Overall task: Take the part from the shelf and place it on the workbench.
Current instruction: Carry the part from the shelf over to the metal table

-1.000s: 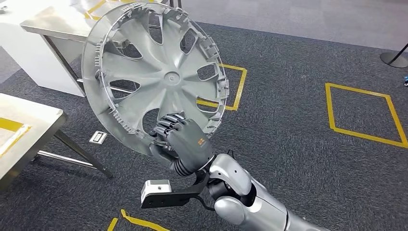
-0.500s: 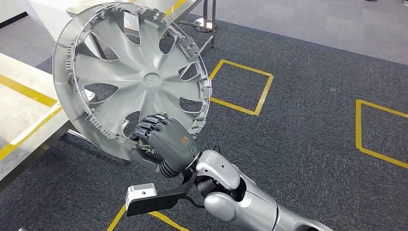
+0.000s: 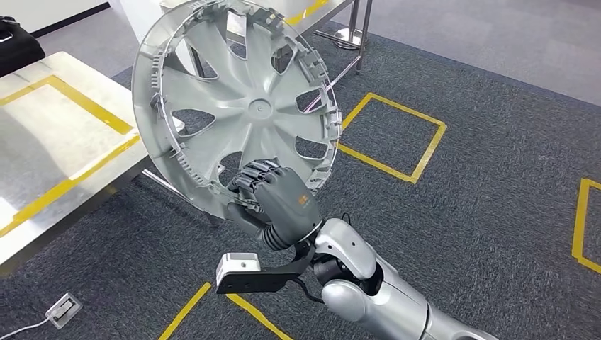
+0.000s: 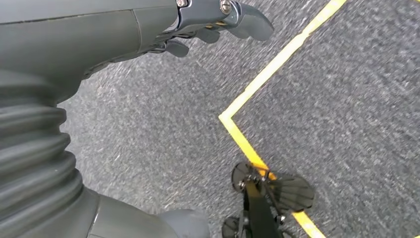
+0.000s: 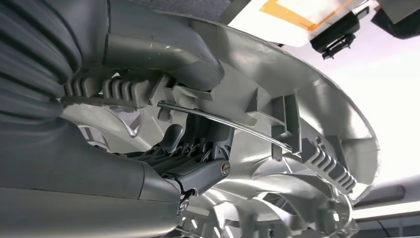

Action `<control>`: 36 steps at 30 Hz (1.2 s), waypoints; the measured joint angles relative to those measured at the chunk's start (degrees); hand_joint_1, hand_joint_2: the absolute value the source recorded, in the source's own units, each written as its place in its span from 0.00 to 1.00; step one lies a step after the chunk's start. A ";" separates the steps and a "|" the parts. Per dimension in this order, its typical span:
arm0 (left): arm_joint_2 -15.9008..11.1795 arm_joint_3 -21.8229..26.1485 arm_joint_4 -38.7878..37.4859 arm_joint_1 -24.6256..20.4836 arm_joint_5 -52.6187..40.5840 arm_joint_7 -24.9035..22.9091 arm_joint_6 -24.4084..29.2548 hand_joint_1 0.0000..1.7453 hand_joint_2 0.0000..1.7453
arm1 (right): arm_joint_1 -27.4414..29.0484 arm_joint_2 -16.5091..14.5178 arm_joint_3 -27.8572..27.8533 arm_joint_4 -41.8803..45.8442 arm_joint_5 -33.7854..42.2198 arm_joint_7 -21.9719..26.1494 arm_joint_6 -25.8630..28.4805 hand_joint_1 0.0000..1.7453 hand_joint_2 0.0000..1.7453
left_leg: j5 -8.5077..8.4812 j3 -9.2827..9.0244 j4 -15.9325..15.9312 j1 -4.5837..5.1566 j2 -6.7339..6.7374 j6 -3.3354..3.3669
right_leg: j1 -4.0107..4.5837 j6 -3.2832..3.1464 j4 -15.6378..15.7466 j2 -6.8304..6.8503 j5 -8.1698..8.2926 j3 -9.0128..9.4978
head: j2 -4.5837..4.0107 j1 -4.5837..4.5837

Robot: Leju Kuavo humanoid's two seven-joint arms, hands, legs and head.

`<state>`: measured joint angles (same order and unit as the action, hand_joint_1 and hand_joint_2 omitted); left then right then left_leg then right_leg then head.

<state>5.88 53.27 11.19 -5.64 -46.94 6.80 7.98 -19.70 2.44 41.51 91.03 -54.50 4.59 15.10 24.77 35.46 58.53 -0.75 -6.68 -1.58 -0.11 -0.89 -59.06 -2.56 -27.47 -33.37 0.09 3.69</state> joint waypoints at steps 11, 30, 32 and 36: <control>-0.18 -0.04 -0.08 0.80 0.63 -0.18 0.57 0.00 1.00 | 1.33 -0.10 0.04 -0.02 -0.52 0.48 0.19 1.00 1.00 | 2.59 0.46 4.33 0.19 8.64 -1.15 | 0.18 -1.04 0.52 7.13 -0.05 0.48 | 0.00 -0.56; -0.14 -0.04 -0.07 0.27 0.10 -0.13 0.22 0.00 1.00 | 1.15 0.15 0.03 -0.17 -0.50 0.56 0.30 1.00 1.00 | -0.02 0.00 0.21 -0.20 0.16 0.06 | -0.37 0.71 -0.19 -0.30 -0.07 0.02 | 0.00 -0.09; -0.21 -0.04 -0.08 0.32 0.08 -0.44 0.24 0.00 1.00 | 0.92 0.09 0.04 -0.17 -0.37 0.54 0.25 1.00 1.00 | 0.29 0.50 0.69 -0.24 1.17 -0.58 | -0.47 -0.11 0.31 0.82 0.37 0.15 | 0.00 -0.18; -0.24 -0.04 -0.13 0.26 0.04 -1.43 0.42 0.00 1.00 | 0.43 -0.02 0.07 -0.19 0.08 0.60 0.18 1.00 1.00 | 6.97 5.84 12.57 -0.19 5.91 -1.35 | -0.39 -1.17 0.75 3.45 0.60 0.15 | 0.00 -0.58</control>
<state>5.64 53.22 11.06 -5.38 -46.90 5.38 8.40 -19.27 2.42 41.58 90.85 -54.42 5.19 15.28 31.73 41.30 71.10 -0.95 -0.77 -2.94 -0.50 -2.06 -58.31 0.89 -26.87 -33.23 0.09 3.11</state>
